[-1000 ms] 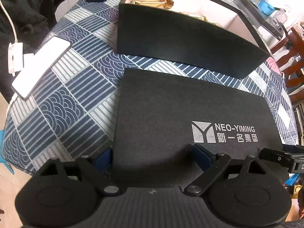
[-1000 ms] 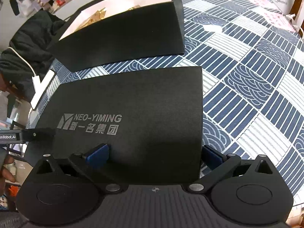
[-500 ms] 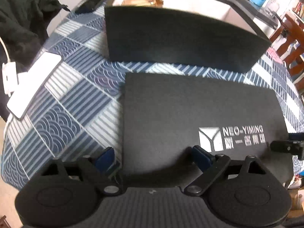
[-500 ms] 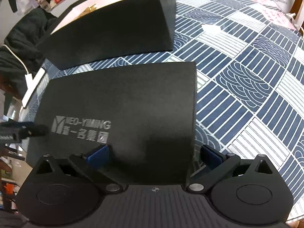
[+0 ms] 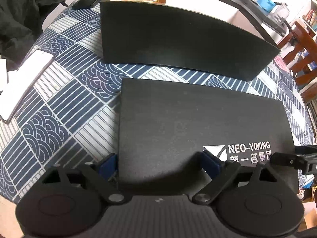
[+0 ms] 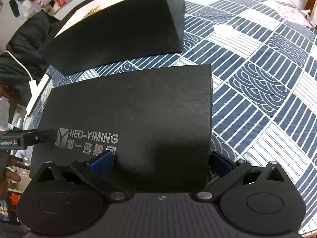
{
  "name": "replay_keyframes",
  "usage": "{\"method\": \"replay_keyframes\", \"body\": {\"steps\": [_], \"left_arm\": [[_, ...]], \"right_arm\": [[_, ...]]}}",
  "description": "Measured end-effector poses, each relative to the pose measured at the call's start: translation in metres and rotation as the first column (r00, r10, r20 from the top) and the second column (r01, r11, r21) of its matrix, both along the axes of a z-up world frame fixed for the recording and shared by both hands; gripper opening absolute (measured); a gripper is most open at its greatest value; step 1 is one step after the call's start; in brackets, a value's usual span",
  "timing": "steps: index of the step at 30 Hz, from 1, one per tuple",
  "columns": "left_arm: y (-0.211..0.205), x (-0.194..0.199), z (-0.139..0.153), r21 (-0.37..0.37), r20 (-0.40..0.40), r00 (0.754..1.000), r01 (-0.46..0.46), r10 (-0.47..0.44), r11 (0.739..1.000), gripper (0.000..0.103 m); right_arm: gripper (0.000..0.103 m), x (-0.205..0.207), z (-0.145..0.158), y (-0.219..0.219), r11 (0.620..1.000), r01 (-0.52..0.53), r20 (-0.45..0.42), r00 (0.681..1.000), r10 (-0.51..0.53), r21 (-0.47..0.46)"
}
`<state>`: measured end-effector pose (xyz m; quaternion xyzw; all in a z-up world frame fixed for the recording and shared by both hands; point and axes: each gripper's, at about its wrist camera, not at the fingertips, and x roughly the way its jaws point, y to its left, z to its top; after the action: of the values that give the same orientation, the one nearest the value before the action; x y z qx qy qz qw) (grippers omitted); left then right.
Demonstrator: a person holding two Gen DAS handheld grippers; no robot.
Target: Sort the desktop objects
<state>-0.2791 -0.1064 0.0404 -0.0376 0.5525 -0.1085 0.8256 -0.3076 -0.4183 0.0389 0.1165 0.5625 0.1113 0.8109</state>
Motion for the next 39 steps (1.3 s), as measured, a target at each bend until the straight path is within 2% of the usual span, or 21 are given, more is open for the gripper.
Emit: {"method": "replay_keyframes", "body": {"steps": [9,14,24,34,39], "left_arm": [[-0.020,-0.008,0.027,0.012,-0.008,0.999,0.034,-0.034,0.999,0.103],[-0.032,-0.006,0.041,0.033,0.007,0.997,0.075,-0.075,0.997,0.103],[-0.042,0.008,0.011,0.029,0.007,0.999,0.051,-0.051,0.998,0.103],[-0.043,-0.004,0.003,0.056,0.089,0.990,0.105,-0.109,0.993,0.103],[-0.033,-0.011,0.002,-0.003,0.104,0.990,0.093,-0.092,0.996,0.103]], "right_arm": [[0.103,-0.007,0.029,-0.015,0.999,-0.016,0.038,0.999,0.018,-0.039],[0.103,-0.012,0.041,-0.026,1.000,-0.018,0.055,0.998,0.019,-0.025],[0.103,-0.004,0.009,-0.038,1.000,-0.017,0.045,0.999,0.019,-0.024],[0.103,-0.014,0.000,-0.043,0.999,-0.046,0.116,0.992,0.048,-0.022],[0.103,-0.024,-0.003,-0.045,0.997,-0.068,0.129,0.989,0.070,-0.021]]}}
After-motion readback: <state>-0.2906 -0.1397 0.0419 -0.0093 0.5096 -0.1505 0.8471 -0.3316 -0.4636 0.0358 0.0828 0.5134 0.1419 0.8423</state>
